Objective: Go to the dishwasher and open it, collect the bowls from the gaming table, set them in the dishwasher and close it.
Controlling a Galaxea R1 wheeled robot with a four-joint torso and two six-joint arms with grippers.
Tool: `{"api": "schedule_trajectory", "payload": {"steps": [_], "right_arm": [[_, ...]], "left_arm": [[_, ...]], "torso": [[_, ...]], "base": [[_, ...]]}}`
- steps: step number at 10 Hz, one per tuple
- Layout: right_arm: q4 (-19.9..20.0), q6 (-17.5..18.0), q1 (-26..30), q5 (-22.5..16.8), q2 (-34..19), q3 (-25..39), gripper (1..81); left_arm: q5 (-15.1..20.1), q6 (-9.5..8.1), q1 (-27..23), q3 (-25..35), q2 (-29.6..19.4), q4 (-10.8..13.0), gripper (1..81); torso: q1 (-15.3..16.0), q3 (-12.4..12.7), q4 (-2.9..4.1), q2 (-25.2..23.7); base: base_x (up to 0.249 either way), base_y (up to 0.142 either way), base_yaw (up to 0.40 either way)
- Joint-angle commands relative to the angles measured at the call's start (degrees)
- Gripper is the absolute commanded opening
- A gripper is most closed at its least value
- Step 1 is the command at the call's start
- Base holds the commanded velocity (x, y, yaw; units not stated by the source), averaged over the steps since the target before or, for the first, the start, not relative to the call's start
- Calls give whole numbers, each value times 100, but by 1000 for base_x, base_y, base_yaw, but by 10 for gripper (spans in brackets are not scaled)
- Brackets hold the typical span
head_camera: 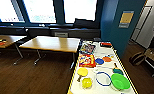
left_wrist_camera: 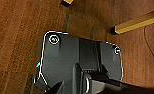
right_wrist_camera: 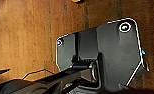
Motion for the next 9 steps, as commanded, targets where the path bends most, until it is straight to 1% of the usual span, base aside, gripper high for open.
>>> {"api": "schedule_trajectory", "payload": {"steps": [1, 3, 5, 6, 7, 9], "right_arm": [[364, 8, 786, -245, -1321, 1314, 811], [514, 8, 1191, -271, -1911, 1877, 811], [725, 8, 1630, -324, -2475, 2239, 811], [943, 8, 1876, -350, -2702, 2327, 811], [1154, 8, 2149, -496, -2834, 2327, 811], [1488, 17, 2842, -1086, -2975, 2257, 811]], "left_arm": [[287, 5, -485, 916, -687, 1, 811], [287, 5, -625, 1425, -897, 1, 811], [287, -21, -765, 1709, -1048, -17, 811], [287, -117, -809, 1727, -1048, -17, 811], [287, -170, -853, 1709, -1013, -17, 811], [296, -188, -889, 1700, -960, -26, 811]], "torso": [[0, 11, 0, 0], [2, -96, 0, 2], [5, -94, 0, 2], [5, -96, 0, 5], [5, -96, 0, 5], [7, -96, 0, 5]], "base": [[0, 0, 0], [0, 0, 0], [0, 0, 0], [0, 0, 0], [0, 0, 0], [0, 0, 0]]}}
